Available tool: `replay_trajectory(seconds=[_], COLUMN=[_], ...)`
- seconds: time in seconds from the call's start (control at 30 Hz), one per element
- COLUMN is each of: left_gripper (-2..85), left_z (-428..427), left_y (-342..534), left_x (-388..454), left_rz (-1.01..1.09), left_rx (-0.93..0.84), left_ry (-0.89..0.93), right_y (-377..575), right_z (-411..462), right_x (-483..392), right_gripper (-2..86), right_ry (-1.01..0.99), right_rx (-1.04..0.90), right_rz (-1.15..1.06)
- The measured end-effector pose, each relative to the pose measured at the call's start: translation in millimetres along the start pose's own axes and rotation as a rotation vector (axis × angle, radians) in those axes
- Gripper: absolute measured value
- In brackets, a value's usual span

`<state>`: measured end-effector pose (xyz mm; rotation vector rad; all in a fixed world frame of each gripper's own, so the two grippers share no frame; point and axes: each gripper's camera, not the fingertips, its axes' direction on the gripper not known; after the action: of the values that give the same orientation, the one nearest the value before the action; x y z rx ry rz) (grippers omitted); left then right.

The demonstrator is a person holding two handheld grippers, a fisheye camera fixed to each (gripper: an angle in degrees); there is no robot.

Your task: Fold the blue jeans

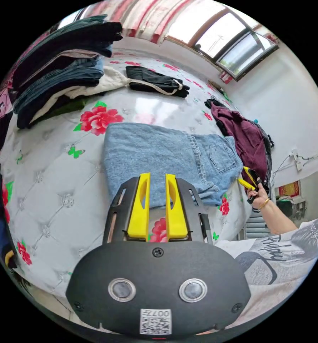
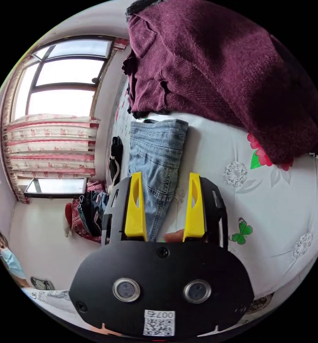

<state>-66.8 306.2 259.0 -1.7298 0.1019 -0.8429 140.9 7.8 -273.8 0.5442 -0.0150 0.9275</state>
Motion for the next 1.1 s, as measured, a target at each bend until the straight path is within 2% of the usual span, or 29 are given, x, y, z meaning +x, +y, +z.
replay_trajectory(seconds=[0.1, 0.17, 0.27, 0.33, 0.43, 0.47, 0.53, 0.6, 0.67, 0.87, 0.93, 1.03, 1.1], left_gripper=[7.5, 7.4, 6.6, 6.2, 6.2, 6.1, 6.2, 6.7, 7.5, 11.9, 13.6, 15.0, 12.3], left_z=[-7, -11, -20, -25, -32, -33, -34, -32, -29, -2, 16, 59, 76], left_y=[11, 14, 16, 15, 16, 17, 21, 26, 28, 7, -8, -34, -47], left_x=[-30, -42, -58, -69, -91, -101, -118, -141, -156, -185, -187, -180, -170], left_rz=[-0.136, -0.175, -0.210, -0.229, -0.275, -0.300, -0.344, -0.396, -0.414, -0.349, -0.308, -0.225, -0.173], left_rx=[0.037, 0.047, 0.074, 0.099, 0.151, 0.170, 0.204, 0.224, 0.217, 0.104, 0.048, -0.117, -0.151], left_ry=[0.040, 0.044, 0.041, 0.061, 0.099, 0.129, 0.172, 0.231, 0.259, 0.333, 0.388, 0.450, 0.433], right_y=[-10, -5, 42, 123, 242, 265, 350, 387, 388, 267, 228, 215, 219], right_z=[10, 11, 36, 70, 126, 140, 207, 248, 258, 230, 237, 266, 278], right_x=[-28, -84, -214, -307, -367, -371, -362, -343, -326, -246, -198, -149, -137], right_gripper=[9.9, 9.3, 8.3, 7.4, 6.9, 6.9, 7.5, 8.0, 8.5, 11.2, 12.0, 11.3, 9.7], right_ry=[0.035, -0.014, -0.032, -0.056, -0.161, -0.174, -0.153, -0.061, -0.031, 0.083, 0.113, 0.074, 0.056], right_rx=[-0.004, -0.007, -0.103, -0.213, -0.428, -0.478, -0.715, -0.852, -0.847, -0.665, -0.690, -0.774, -0.760], right_rz=[0.013, -0.175, -0.567, -0.903, -1.198, -1.233, -1.288, -1.267, -1.196, -0.812, -0.618, -0.442, -0.421])
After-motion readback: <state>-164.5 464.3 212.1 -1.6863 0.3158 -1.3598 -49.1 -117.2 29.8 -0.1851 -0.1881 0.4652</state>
